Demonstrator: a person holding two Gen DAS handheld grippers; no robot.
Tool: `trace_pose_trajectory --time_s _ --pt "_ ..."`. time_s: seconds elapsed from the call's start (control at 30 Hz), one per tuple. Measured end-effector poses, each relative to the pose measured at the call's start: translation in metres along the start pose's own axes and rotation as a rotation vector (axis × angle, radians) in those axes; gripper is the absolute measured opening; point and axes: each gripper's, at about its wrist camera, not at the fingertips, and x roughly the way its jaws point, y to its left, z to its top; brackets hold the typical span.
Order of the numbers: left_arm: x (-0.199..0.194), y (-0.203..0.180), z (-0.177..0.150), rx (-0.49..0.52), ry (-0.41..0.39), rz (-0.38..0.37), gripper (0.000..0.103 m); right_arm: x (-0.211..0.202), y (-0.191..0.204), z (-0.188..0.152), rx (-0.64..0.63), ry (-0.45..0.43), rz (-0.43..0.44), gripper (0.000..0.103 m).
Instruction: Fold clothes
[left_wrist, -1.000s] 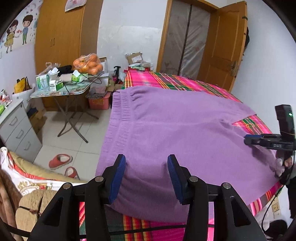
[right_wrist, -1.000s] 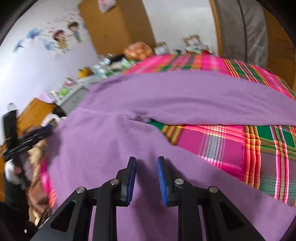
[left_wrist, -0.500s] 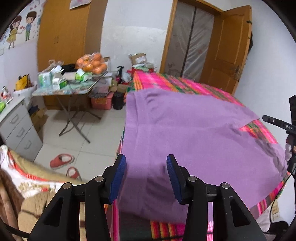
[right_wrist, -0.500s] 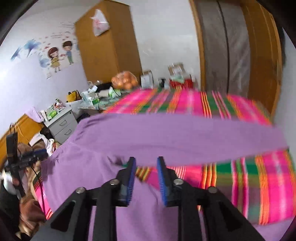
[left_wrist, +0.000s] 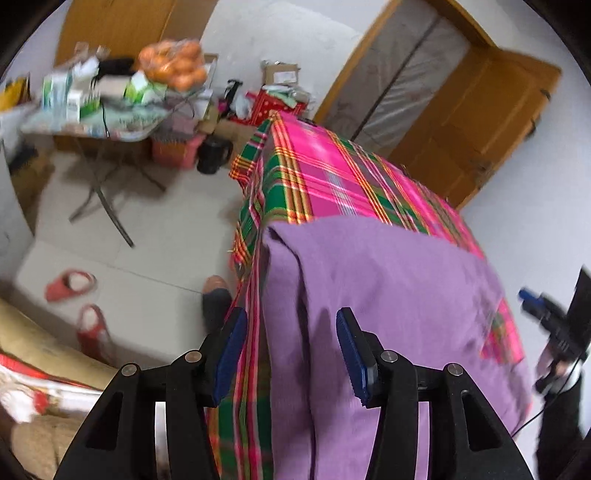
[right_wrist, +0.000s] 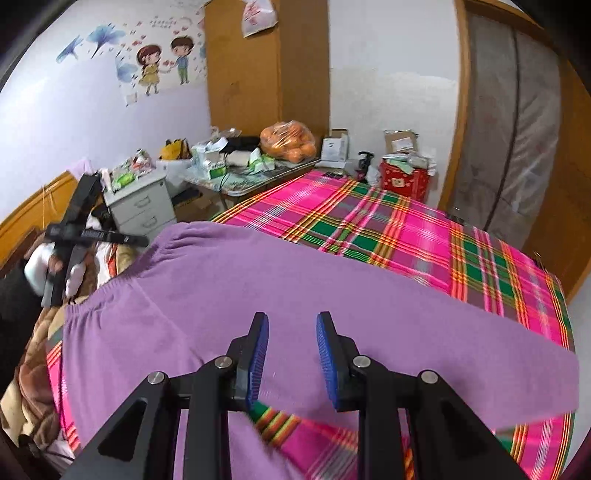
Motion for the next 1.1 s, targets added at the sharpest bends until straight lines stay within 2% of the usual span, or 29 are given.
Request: trace_pose_trajectory --time_s 0.13,0.2,0.37,0.43,0.73,0.9,0.97,1.03,1.1 --pt "0.014 0.009 0.02 -0.043 -0.007 -0.042 0.053 0.037 -0.016 0.015 -0.038 0.055 0.046 0.028" --pt "0.024 0.009 0.026 -0.049 0.006 -0.039 0.053 0.057 -0.026 0.022 -0.052 0.086 0.056 0.029" --pt "0.041 0.008 0.032 -0.046 0.032 -0.05 0.054 0.101 -0.057 0.034 -0.083 0.133 0.045 0.03" --pt "0.046 0.009 0.033 -0.047 0.039 -0.057 0.054 0.113 -0.071 0.037 -0.086 0.148 0.037 0.034" --pt "0.068 0.012 0.038 -0.07 0.056 -0.012 0.053 0.163 -0.127 0.049 -0.097 0.215 0.016 0.041" --pt "0.069 0.002 0.04 -0.029 0.05 0.002 0.037 0.168 -0.127 0.046 -0.109 0.227 0.061 0.041" --pt "0.07 -0.002 0.04 -0.009 0.044 0.018 0.035 0.168 -0.125 0.045 -0.103 0.229 0.064 0.037" --pt "0.069 -0.005 0.039 0.006 0.034 0.034 0.032 0.167 -0.124 0.045 -0.097 0.231 0.067 0.012" --pt "0.066 -0.006 0.039 0.008 0.023 0.043 0.03 0.165 -0.116 0.045 -0.113 0.24 0.041 0.003"
